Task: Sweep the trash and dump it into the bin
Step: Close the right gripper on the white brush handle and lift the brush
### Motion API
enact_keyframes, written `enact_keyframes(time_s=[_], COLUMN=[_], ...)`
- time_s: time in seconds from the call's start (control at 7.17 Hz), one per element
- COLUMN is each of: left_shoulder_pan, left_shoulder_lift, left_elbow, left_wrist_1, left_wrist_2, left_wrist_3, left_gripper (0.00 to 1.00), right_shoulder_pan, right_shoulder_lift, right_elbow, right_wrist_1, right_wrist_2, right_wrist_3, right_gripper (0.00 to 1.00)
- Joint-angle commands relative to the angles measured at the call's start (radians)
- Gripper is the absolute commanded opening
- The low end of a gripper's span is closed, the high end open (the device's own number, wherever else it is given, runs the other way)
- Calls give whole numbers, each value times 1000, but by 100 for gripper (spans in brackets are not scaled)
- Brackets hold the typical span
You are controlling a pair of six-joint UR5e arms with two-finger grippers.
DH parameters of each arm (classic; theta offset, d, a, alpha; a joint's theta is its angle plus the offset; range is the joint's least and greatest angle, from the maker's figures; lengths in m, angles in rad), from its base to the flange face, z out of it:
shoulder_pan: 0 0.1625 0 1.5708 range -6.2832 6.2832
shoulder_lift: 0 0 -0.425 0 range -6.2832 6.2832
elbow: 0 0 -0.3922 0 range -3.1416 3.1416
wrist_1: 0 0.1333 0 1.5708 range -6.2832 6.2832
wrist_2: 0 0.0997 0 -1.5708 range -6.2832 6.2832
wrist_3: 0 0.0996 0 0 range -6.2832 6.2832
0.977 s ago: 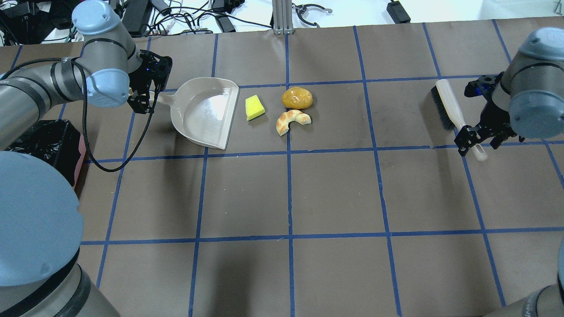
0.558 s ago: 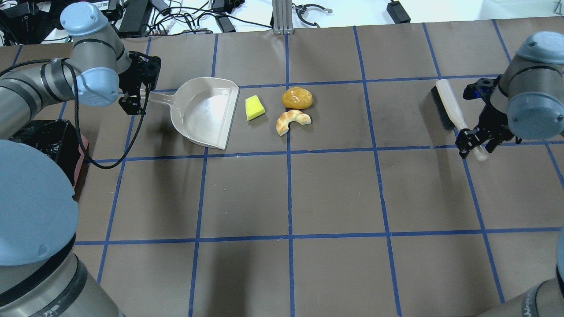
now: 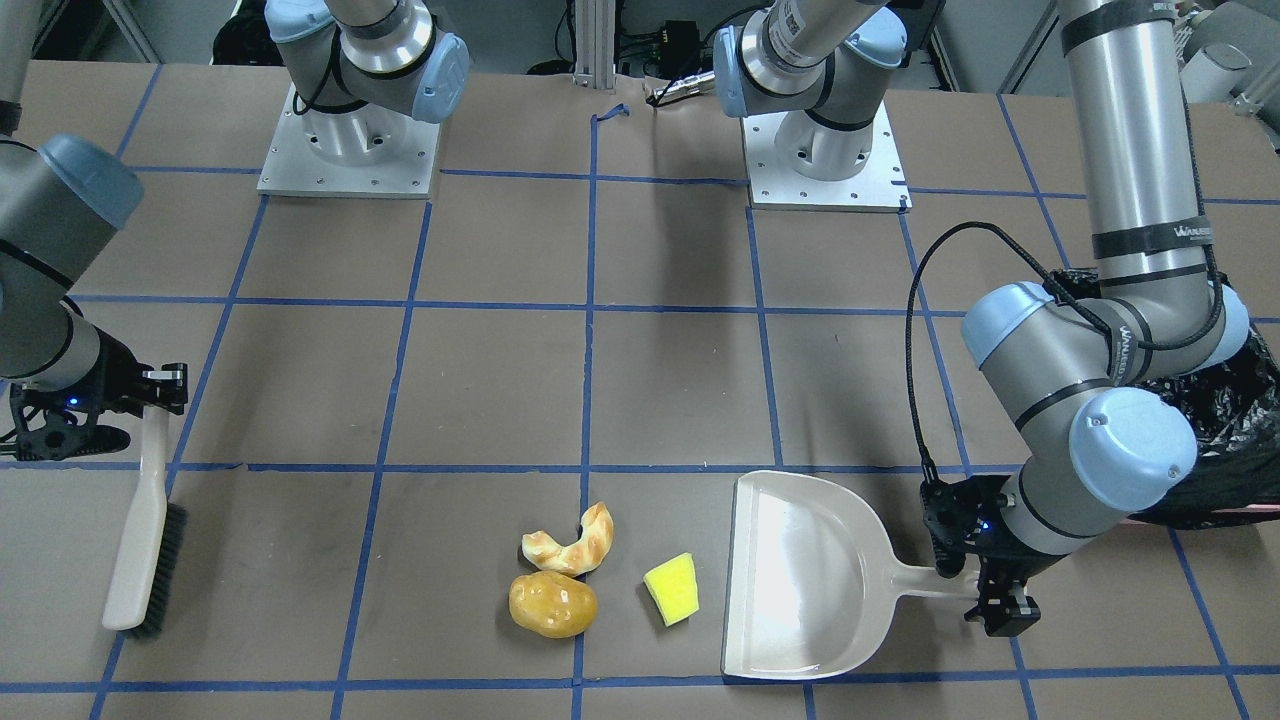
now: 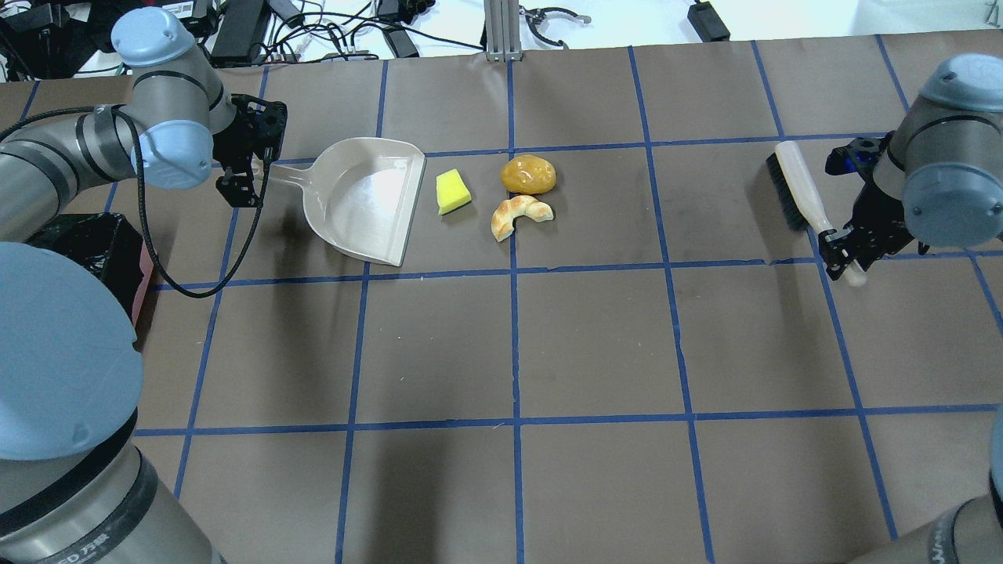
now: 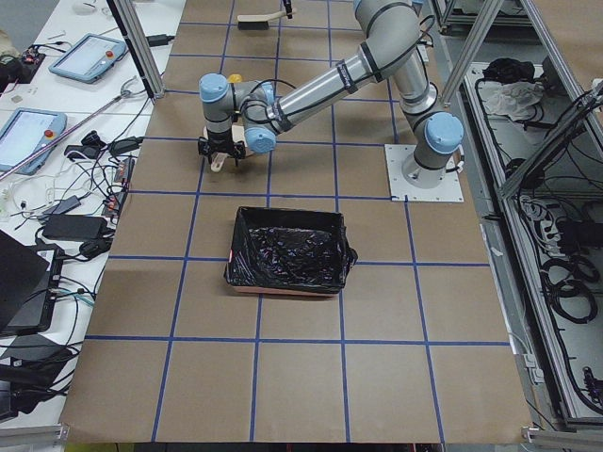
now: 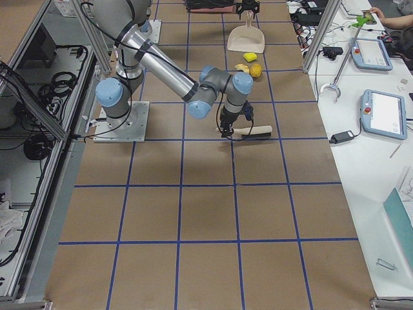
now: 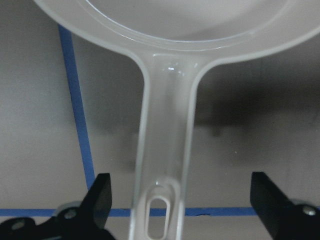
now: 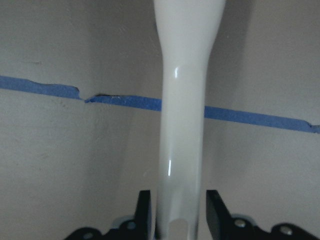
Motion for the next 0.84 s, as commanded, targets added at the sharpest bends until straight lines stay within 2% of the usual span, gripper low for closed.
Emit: enact_keyframes(time_s=[0.0, 0.14, 0.42, 0.56, 0.7], left_shoulder_pan=[1, -1, -2, -2, -2], left_shoulder_lift=[0, 0, 0, 0, 0], left_elbow=[2, 3, 5, 5, 5], left_wrist_1=[1, 1, 2, 5, 5], left_wrist_2=[-2, -6, -7, -7, -7], left_wrist_3=[0, 3, 3, 5, 5], left_gripper=[72, 55, 30, 21, 20], right_shoulder_pan=[0, 0, 3, 12, 21], right_shoulder_lift=[-1, -7, -10, -12, -13], right_elbow=[-6, -10, -52, -59, -64], right_wrist_1=[3, 3, 14, 14, 16], right_wrist_2=[1, 32, 52, 52, 76], right_wrist_3=[-2, -4, -1, 1, 25], right_gripper=[0, 0, 0, 0, 0])
